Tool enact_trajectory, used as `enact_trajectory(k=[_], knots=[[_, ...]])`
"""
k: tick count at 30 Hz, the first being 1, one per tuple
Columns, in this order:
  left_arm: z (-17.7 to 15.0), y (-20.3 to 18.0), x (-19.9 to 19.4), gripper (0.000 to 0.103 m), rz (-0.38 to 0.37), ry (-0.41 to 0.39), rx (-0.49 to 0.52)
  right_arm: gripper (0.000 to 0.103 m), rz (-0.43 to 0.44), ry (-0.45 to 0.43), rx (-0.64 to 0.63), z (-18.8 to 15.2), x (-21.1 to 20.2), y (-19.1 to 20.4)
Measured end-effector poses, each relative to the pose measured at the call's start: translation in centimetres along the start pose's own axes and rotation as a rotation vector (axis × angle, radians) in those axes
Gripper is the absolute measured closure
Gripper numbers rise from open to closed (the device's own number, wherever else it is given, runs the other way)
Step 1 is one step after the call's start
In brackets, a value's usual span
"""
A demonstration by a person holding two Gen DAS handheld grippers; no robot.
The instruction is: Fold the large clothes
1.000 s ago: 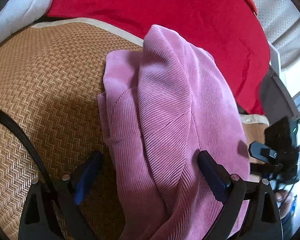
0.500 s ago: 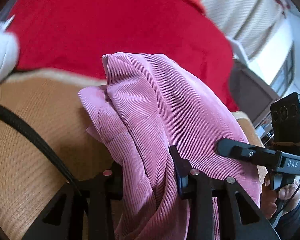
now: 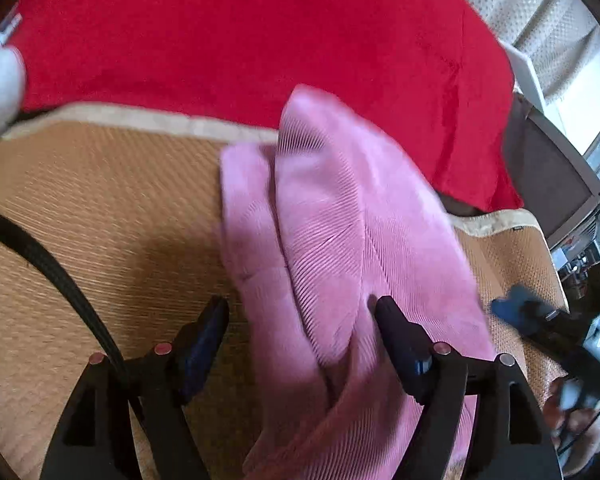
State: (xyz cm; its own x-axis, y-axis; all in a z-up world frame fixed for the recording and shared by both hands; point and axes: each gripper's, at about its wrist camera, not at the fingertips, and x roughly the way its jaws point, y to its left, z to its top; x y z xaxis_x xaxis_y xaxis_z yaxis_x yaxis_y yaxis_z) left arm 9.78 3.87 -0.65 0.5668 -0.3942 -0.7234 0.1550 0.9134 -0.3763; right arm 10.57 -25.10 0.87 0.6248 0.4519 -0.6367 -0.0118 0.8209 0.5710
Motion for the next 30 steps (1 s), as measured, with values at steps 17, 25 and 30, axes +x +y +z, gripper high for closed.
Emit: enact_trajectory(k=[17, 25, 30], knots=[[-6.0, 2.4, -1.5, 0.023, 0.039, -0.04, 0.086, 0.012, 0.28, 0.075, -0.046, 0.4, -0.1, 6.7], [-6.8, 3.4, -1.4, 0.019, 0.003, -0.045, 0.071, 0.011, 0.339, 0.349, -0.001, 7.7, 13.5, 11.4], [-6.4, 4.3, -1.1, 0.014, 0.007, -0.059, 0.069, 0.011, 0.231, 0.429, 0.131, 6.9, 21.8, 8.7]])
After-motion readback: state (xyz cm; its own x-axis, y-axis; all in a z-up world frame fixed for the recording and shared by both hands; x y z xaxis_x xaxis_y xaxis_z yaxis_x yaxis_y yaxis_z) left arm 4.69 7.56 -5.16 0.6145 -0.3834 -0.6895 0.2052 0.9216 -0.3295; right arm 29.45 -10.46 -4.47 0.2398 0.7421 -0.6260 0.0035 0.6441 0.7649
